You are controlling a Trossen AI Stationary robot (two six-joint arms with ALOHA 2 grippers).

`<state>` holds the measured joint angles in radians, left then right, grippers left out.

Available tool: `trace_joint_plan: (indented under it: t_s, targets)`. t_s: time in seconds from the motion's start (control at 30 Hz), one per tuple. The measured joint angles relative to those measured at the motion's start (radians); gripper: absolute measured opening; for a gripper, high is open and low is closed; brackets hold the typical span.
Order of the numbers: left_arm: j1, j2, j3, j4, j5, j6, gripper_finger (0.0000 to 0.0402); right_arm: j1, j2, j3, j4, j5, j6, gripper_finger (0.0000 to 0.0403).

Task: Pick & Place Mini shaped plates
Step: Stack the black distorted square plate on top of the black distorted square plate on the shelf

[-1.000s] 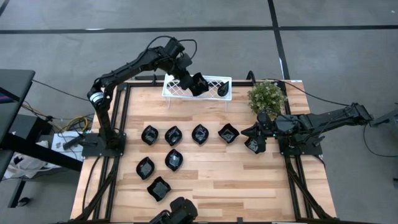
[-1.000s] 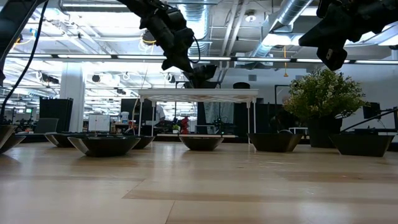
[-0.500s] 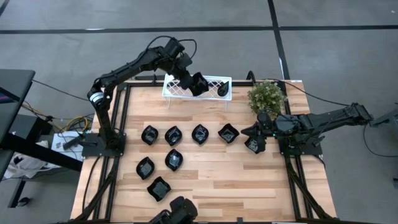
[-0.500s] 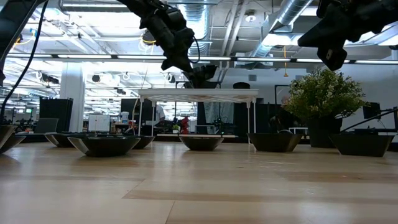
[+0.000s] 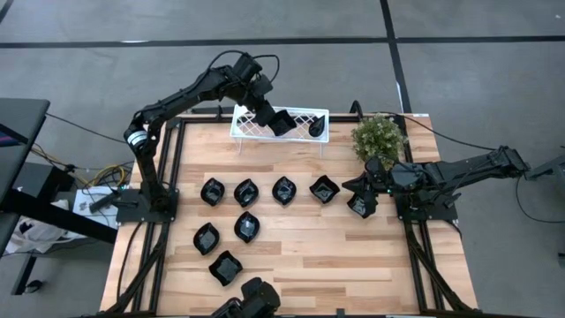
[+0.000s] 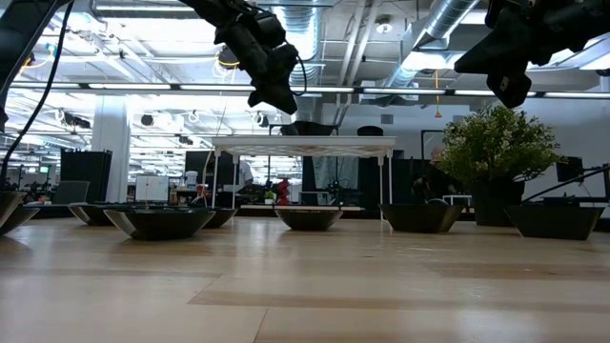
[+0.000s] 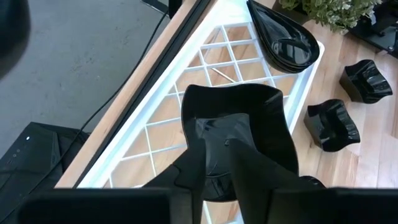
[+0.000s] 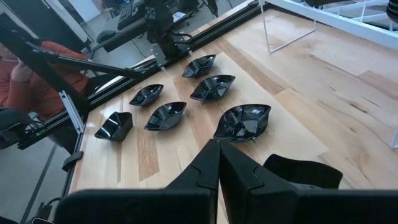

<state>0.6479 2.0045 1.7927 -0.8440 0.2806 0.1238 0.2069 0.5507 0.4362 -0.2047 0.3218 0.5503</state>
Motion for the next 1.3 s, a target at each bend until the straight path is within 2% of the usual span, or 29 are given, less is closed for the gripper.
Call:
trace_joint_plan:
  t_s: [0.23, 0.47, 0.63, 0.8, 1.0, 1.1, 1.2, 1.3]
  targets:
    - [-0.005, -0.047, 0.0, 0.0, 0.0, -0.031, 0.009, 0.0, 0.0, 0.0, 0.0, -0.001, 0.0, 0.0001]
    - [-0.099, -0.209, -0.045, -0.002, 0.006, -0.112, 0.0091, 0.0, 0.0, 0.0, 0.007, -0.006, 0.0, 0.0001]
    - [-0.225, -0.348, -0.224, 0.066, 0.002, -0.205, 0.009, 0.0, 0.0, 0.0, 0.008, -0.007, 0.0, 0.0001]
    - [-0.354, -0.49, -0.47, 0.262, -0.023, -0.388, 0.009, 0.0, 0.0, 0.0, 0.011, -0.008, 0.0, 0.0001]
    - [-0.503, -0.631, -0.738, 0.51, -0.205, -0.644, 0.009, 0.0, 0.0, 0.0, 0.01, -0.01, 0.0, 0.0001]
    - [-0.566, -0.68, -0.844, 0.584, -0.271, -0.748, 0.009, 0.0, 0.0, 0.0, 0.009, -0.01, 0.0, 0.0001]
    - [-0.626, -0.716, -0.934, 0.648, -0.32, -0.812, 0.009, 0.0, 0.007, 0.0, 0.01, -0.01, 0.0, 0.0001]
    - [-0.681, -0.743, -1.009, 0.683, -0.362, -0.813, 0.009, 0.0, 0.027, 0.0, 0.012, -0.01, 0.0, 0.0001]
